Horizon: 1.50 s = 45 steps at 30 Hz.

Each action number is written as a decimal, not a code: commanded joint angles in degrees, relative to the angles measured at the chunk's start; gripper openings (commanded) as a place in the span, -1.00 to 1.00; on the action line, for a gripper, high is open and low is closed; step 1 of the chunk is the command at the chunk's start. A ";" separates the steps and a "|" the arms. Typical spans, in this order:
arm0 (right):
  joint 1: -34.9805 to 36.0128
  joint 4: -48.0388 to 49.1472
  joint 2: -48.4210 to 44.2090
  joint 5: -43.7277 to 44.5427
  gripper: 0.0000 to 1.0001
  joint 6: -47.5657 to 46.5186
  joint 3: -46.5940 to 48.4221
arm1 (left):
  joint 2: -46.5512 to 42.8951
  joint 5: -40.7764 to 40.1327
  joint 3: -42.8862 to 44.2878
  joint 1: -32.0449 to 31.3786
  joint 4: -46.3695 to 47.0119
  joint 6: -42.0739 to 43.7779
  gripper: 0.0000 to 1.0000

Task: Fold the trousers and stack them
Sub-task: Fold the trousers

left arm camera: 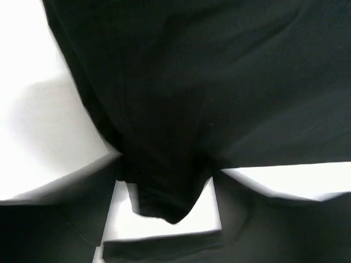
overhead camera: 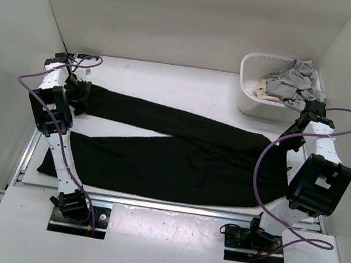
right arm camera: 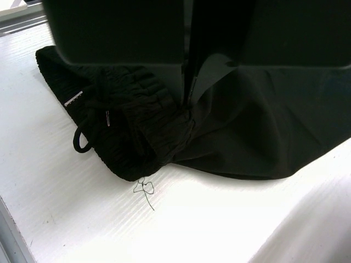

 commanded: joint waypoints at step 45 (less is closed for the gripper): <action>-2.59 2.93 -22.54 -1.83 -1.00 0.52 -13.67 | -25.96 -6.43 -17.20 10.11 -11.66 14.95 -0.72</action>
